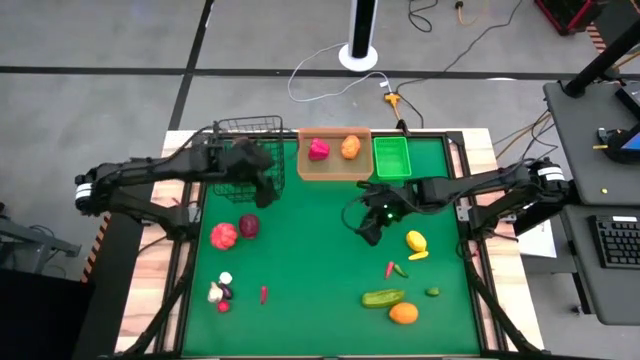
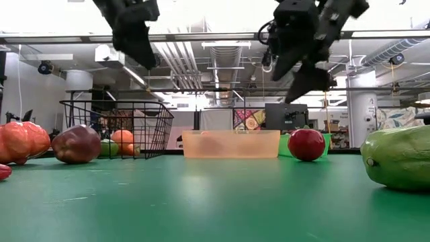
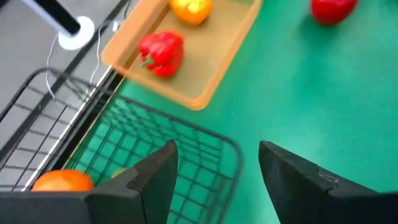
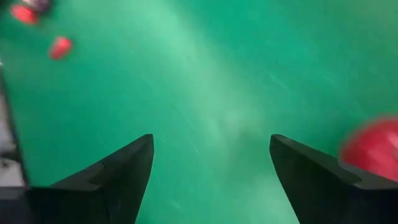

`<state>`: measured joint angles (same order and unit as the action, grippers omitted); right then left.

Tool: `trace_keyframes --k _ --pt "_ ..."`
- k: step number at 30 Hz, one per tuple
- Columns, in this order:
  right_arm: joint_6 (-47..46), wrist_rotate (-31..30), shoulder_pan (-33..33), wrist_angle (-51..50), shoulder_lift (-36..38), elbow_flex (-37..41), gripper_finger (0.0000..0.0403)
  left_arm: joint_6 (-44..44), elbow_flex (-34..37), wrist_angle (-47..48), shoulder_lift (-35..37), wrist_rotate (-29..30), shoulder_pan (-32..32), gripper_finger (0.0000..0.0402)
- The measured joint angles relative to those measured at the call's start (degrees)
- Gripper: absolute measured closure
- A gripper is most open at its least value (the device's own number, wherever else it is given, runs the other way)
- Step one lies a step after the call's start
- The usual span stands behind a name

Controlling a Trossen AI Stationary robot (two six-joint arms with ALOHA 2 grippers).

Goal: Sort produce into baskets
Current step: Put the yellow lemon into the black wire basket

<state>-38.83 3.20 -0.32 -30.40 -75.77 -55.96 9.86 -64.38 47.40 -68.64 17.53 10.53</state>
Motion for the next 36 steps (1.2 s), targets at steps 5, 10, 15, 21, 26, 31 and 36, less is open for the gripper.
trace_keyframes --k 5,10,15,21,26,31,36 --pt "-5.23 -2.72 -2.62 -21.38 0.0 -6.81 0.0099 3.93 0.02 -0.04 1.71 4.93 -8.74 0.0194" --pt "-10.47 -5.16 -6.66 -37.77 0.0 -9.07 0.0093 6.62 0.06 -0.34 2.13 10.33 -16.72 0.0194" --pt "-16.99 -3.8 -8.45 -41.11 1.55 -3.92 0.0075 10.37 1.3 -1.56 2.2 16.91 -23.34 0.0194" --pt "-20.56 -0.65 -9.1 -40.88 3.58 4.16 0.0059 11.44 4.09 -5.32 1.34 19.37 -27.58 0.0194" --pt "-21.6 -0.64 -9.07 -37.95 4.89 9.08 0.0055 11.73 4.31 -5.68 -0.32 19.46 -27.77 0.0194" --pt "-20.58 -0.06 -9.07 -30.55 5.49 12.99 0.0055 11.46 4.33 -6.1 -1.59 19.51 -27.77 0.0194" --pt "-19.26 -0.16 -9.07 -26.58 5.46 14.95 0.0054 10.01 4.33 -7.31 -2.36 19.55 -27.74 0.0194"
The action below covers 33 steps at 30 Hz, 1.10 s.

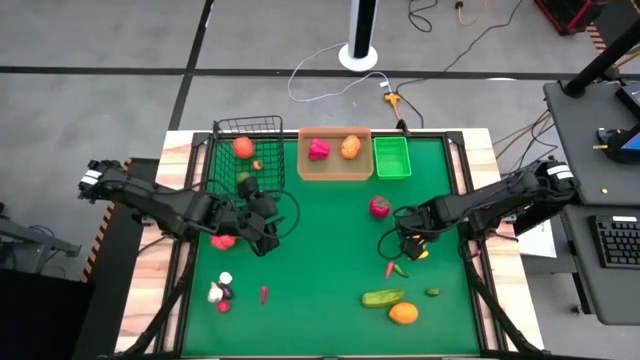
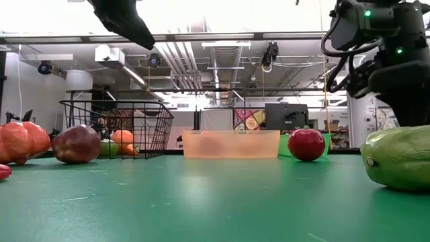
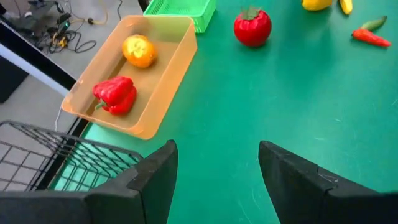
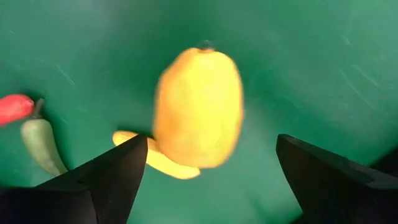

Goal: Sort produce into baskets
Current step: Put the yellow lemon into the black wire basket

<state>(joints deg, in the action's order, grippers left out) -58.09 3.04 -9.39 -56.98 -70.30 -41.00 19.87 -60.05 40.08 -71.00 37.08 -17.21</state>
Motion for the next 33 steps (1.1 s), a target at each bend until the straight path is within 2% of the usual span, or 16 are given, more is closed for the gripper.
trace_keyframes --k 10,19,24,29,33 --pt "-0.17 -1.06 0.02 8.38 -0.04 4.56 0.0089 -1.6 0.0 -1.65 -0.8 0.0 0.0 0.0194" --pt "-1.5 -3.09 0.02 8.0 0.17 4.84 0.0192 -3.02 0.69 -4.41 -1.71 -0.06 0.0 0.0194" --pt "-1.13 -3.22 0.02 7.36 1.85 2.13 0.0228 -7.94 4.02 -13.22 -1.71 -2.57 0.0 0.0194" --pt "3.89 -5.25 -0.38 8.83 3.96 -3.8 0.0215 -11.86 8.38 -25.72 -1.71 -5.1 0.0 0.0194" --pt "13.05 -9.68 -0.5 16.56 4.32 -7.59 0.0209 -14.12 12.21 -36.9 -1.61 -5.16 0.17 0.0194"
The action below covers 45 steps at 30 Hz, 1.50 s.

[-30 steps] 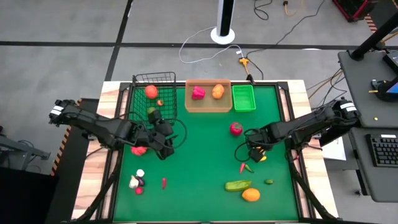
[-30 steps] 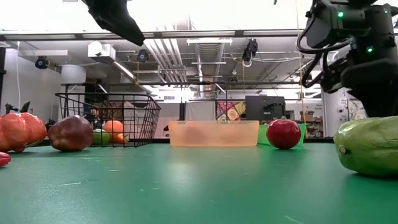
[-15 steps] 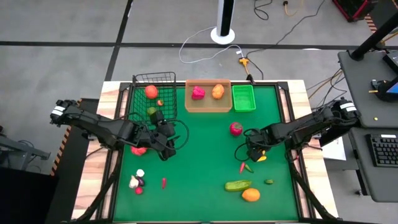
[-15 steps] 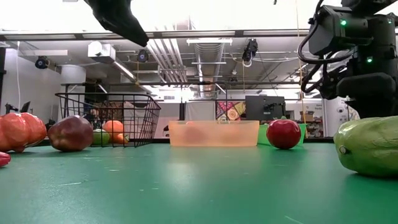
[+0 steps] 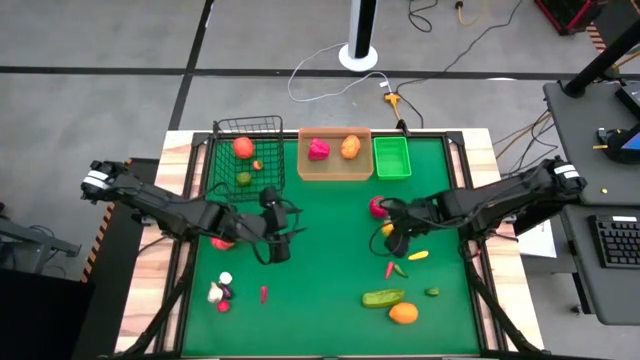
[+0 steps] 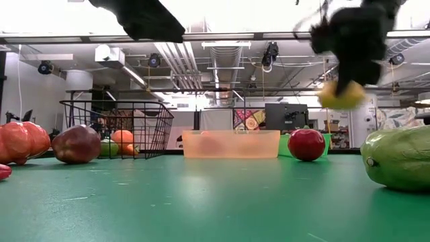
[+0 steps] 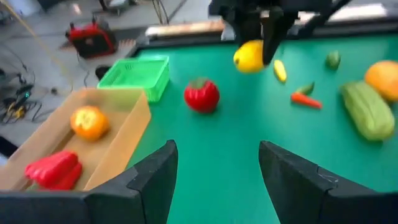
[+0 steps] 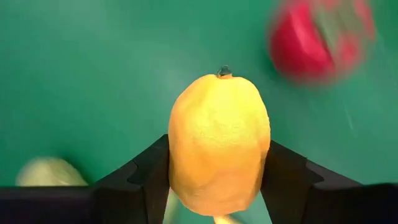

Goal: Sort produce into baskets
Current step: Put the yellow lemon into the black wire basket

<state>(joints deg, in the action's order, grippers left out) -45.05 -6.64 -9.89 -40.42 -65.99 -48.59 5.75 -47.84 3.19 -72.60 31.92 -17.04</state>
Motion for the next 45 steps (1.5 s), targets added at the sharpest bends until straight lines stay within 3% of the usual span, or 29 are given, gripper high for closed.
trace_keyframes --k 10,13,18,25,32,36,42,45 --pt "31.65 -1.05 0.0 38.9 -5.27 -0.6 0.021 -3.79 7.26 -23.94 -0.23 -4.46 1.01 0.0194" --pt "39.15 -0.86 0.02 48.17 -8.23 -0.58 0.0209 -4.06 8.18 -27.06 -0.42 -4.78 1.24 0.0194" --pt "47.3 -0.89 0.04 56.96 -12.68 -0.53 0.0209 -4.08 7.3 -28.7 -1.99 -10.15 1.71 0.0181" --pt "51.67 -0.9 0.07 61.46 -14.72 -0.45 0.0209 -6.67 4.05 -28.86 -6.65 -10.55 2.81 0.0147" --pt "52.75 -1.44 0.15 61.82 -14.39 -0.42 0.0209 -10.96 0.46 -30.13 -11.97 -11.09 3.49 0.0142" --pt "52.8 -1.96 -0.02 61.34 -14.39 -0.42 0.0209 -13.04 -0.95 -30.28 -13.66 -13.07 3.46 0.0167" --pt "52.55 -2.41 0.02 60.48 -14.37 -0.42 0.0209 -12.9 -0.91 -30.16 -13.9 -12.9 3.75 0.0252" --pt "51.34 -2.37 0.16 60.47 -14.37 -0.42 0.0204 -12.73 -0.91 -29.69 -13.61 -13.03 3.87 0.0258"
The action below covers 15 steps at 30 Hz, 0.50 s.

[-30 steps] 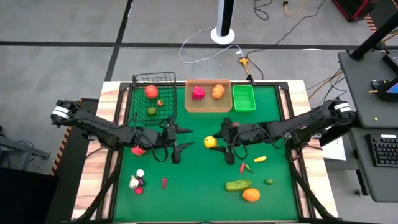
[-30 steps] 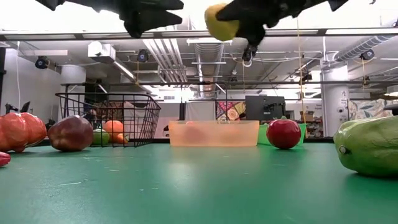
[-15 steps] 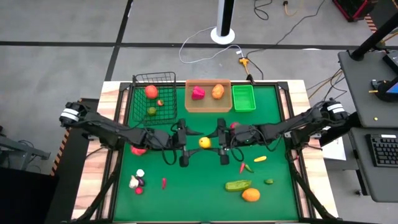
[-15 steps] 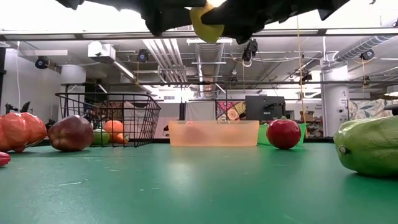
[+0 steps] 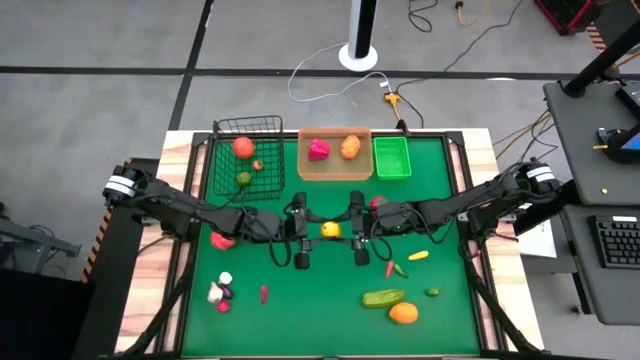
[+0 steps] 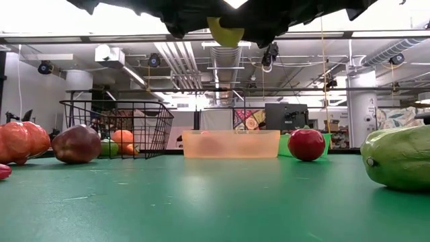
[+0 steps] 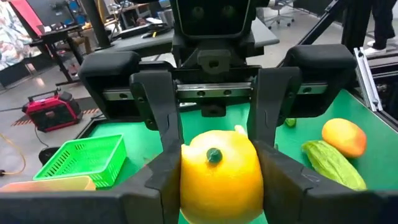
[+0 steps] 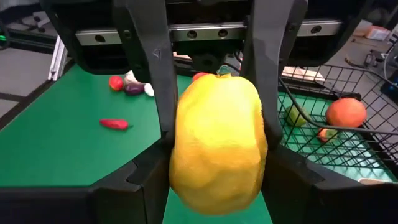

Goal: Sort produce into baskets
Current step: Put the yellow lemon into the black wire basket

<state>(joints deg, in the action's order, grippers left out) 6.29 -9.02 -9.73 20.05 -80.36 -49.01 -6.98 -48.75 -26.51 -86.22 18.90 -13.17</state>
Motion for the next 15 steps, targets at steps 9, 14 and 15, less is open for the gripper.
trace_keyframes --k 9,14,15 --pt "-4.71 -2.38 0.63 -2.21 1.45 -0.11 0.0141 0.11 -0.09 8.74 4.03 6.17 0.12 0.0256" --pt "-8.4 -7.65 1.63 -10.75 3.49 -1.75 0.0108 2.34 -0.1 19.75 9.8 14.27 1.85 0.0255" --pt "-9.34 -7.85 1.93 -12.62 3.75 -2.47 0.0102 3.25 -0.09 23.02 11.27 15.8 2.66 0.0255"
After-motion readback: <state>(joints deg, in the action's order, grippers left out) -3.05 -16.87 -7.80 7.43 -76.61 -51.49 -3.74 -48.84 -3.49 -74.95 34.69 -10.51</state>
